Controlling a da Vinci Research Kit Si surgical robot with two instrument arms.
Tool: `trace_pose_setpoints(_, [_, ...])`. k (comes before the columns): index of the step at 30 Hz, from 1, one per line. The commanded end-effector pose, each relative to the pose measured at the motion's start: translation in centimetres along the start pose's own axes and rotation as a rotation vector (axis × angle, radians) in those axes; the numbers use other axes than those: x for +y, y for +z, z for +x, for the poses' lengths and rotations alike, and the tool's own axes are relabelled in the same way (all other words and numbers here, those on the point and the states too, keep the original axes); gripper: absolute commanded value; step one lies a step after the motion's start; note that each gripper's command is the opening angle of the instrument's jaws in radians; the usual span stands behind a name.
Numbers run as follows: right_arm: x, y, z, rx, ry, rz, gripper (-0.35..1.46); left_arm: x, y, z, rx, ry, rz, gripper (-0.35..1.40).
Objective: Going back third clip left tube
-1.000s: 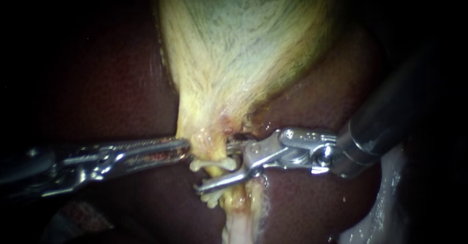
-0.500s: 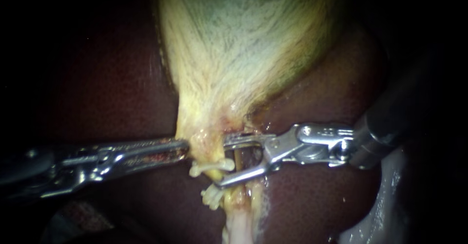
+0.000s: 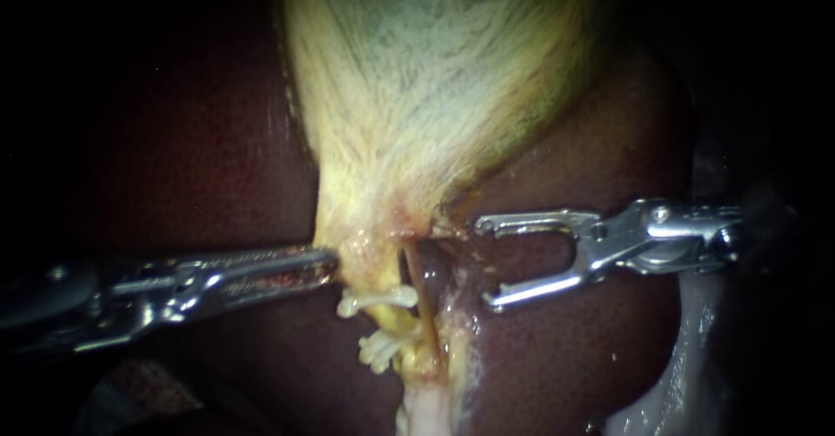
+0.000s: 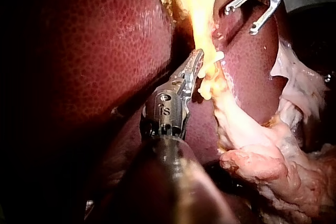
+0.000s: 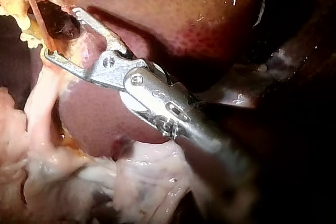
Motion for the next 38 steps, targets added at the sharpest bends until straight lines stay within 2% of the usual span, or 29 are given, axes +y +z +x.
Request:
trace_pose_setpoints(1, [-0.01,-0.01,0.01,-0.001,-0.009,0.0,0.6,0.01,0.02,0.0,0.0,0.0,0.0,-0.35])
trace_pose_setpoints(4, [-0.05,-0.02,0.02,-0.002,-0.027,0.002,0.6,0.04,0.07,0.02,-0.001,0.001,-0.001,-0.35])
trace_pose_setpoints(9, [-0.08,-0.02,0.02,-0.004,-0.051,-0.001,0.6,0.08,0.26,0.1,0.0,0.005,0.006,-0.35])
trace_pose_setpoints(14, [-0.08,-0.03,0.02,-0.006,-0.063,-0.001,0.6,0.05,0.52,0.2,0.012,0.011,0.012,-0.35])
trace_pose_setpoints(19, [-0.09,-0.03,0.02,-0.006,-0.068,-0.001,0.6,0.0,0.67,0.22,0.017,0.012,0.017,-0.35])
trace_pose_setpoints(38, [-0.12,-0.02,0.04,-0.007,-0.074,-0.001,0.6,-0.01,0.73,0.22,0.02,0.013,0.017,-0.35])
